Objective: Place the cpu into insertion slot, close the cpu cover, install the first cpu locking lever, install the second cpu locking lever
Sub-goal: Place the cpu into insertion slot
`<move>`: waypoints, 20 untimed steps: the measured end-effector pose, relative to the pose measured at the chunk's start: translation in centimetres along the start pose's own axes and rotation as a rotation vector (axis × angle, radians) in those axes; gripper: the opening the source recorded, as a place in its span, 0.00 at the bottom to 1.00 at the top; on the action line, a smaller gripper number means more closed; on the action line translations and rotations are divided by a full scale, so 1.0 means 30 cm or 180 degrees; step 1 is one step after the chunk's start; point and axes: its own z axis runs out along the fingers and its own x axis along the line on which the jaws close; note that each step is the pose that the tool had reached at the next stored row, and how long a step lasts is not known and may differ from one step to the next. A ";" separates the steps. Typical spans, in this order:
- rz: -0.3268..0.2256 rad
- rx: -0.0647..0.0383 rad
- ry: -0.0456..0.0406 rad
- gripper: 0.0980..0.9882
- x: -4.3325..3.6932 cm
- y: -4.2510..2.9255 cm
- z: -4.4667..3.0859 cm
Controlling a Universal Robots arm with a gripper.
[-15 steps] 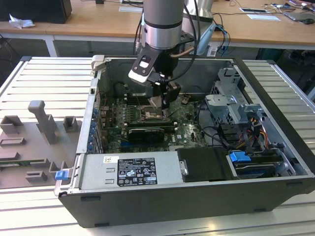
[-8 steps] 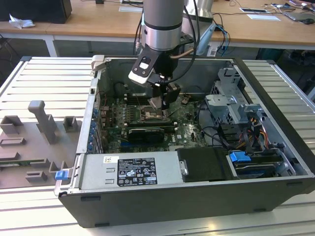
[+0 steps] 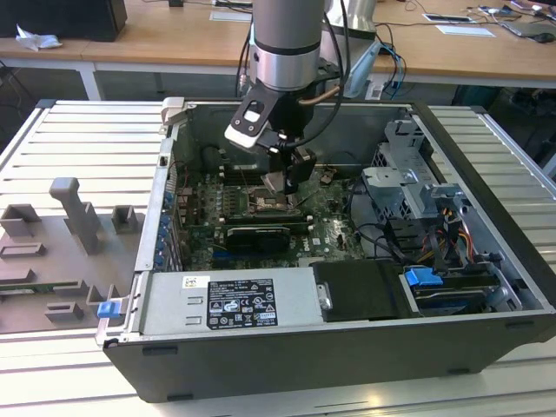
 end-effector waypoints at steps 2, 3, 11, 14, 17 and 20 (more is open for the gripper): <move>0.0057 0.0002 -0.0003 0.50 0.004 0.000 0.008; 0.0080 0.0003 -0.0004 0.50 0.007 -0.002 0.011; 0.0167 0.0022 -0.0005 0.50 0.013 -0.014 0.038; 0.0181 0.0030 -0.0003 0.50 0.014 -0.015 0.042; 0.0194 0.0034 -0.0003 0.50 0.013 -0.016 0.046; 0.0240 0.0034 -0.0005 0.50 0.013 -0.016 0.050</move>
